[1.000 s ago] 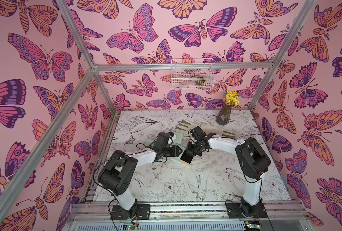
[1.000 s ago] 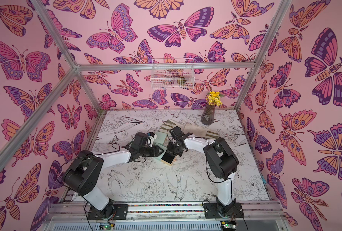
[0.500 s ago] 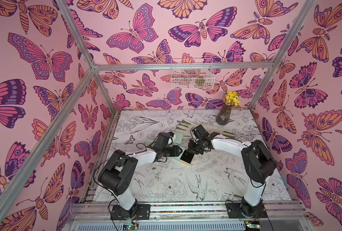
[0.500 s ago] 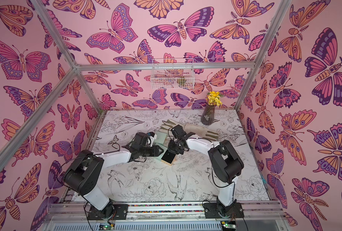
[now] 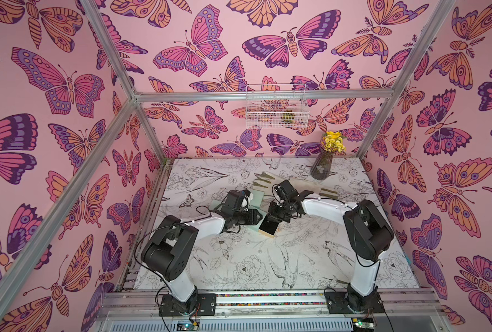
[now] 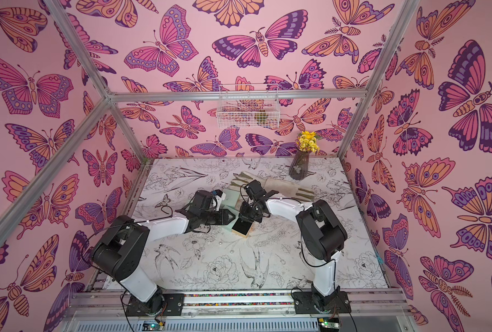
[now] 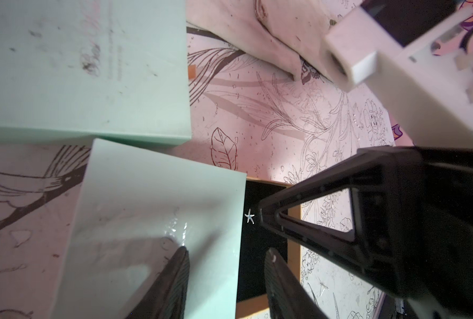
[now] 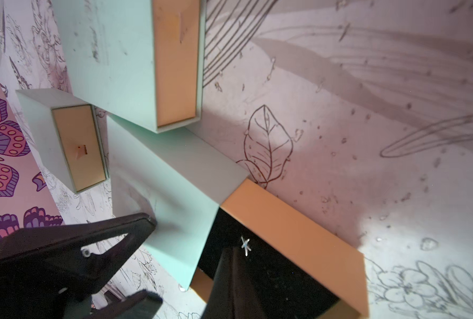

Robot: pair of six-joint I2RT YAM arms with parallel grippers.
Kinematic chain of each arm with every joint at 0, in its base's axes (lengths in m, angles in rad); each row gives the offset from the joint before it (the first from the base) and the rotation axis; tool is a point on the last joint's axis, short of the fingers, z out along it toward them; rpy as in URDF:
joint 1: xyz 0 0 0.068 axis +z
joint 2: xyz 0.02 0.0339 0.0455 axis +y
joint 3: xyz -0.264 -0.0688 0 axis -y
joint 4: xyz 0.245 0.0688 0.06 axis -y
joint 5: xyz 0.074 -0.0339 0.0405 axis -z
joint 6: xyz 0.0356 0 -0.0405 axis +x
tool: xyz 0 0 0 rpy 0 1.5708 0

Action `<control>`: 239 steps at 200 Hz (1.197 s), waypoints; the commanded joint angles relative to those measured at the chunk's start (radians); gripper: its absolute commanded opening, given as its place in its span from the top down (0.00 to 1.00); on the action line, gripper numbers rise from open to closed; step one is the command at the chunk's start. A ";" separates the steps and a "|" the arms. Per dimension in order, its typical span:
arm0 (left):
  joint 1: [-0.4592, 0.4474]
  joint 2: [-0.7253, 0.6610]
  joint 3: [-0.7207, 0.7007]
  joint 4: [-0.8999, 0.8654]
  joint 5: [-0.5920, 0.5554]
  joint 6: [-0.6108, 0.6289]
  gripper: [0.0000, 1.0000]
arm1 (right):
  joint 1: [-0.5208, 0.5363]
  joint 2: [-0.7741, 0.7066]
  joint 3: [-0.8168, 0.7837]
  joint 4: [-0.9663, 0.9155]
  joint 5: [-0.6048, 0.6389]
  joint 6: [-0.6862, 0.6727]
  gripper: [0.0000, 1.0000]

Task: Place the earrings into the drawer-style jewelry box
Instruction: Insert the earring into the inner lining.

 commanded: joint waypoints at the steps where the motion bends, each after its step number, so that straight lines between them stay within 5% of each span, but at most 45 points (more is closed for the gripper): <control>1: -0.003 0.027 -0.003 -0.065 -0.032 0.017 0.52 | 0.006 0.025 0.036 -0.011 -0.009 -0.020 0.98; 122: -0.003 0.011 0.002 -0.072 -0.035 0.019 0.52 | 0.008 -0.052 0.014 -0.034 0.091 -0.056 0.99; 239: -0.003 0.014 0.011 -0.083 -0.035 0.023 0.52 | 0.013 0.027 0.036 -0.001 0.007 -0.054 1.00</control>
